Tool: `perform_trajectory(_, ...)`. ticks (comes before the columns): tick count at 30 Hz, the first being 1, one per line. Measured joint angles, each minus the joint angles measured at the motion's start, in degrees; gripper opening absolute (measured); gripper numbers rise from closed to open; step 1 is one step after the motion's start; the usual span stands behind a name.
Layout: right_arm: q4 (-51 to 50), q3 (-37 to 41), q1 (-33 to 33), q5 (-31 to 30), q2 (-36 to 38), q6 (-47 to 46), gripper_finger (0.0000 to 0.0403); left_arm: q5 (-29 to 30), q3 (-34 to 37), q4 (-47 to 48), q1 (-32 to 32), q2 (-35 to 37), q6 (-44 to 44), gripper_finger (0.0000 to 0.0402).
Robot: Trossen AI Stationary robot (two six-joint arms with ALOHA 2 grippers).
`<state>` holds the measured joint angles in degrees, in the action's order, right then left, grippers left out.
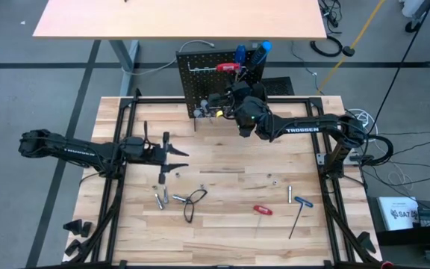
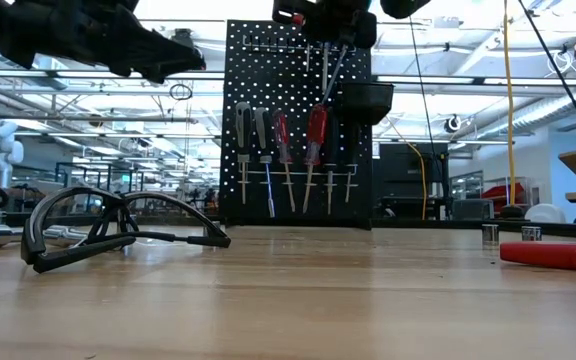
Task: Hang tools onto peg board
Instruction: Hang the right allen wrench on the peg board
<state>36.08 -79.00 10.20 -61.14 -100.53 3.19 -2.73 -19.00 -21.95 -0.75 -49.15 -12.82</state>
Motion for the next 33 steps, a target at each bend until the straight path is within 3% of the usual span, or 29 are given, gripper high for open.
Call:
perform_trajectory(25,-1.6,0.0,1.4,1.2,-3.4,-0.3,0.0000,-0.5,0.0,0.4,0.0,0.0,-0.1,0.0154)
perform_trajectory(33,-2.4,0.0,1.3,-0.4,-3.5,3.7,0.0043,-0.6,0.0,0.7,0.0,0.0,-0.1,0.0154)
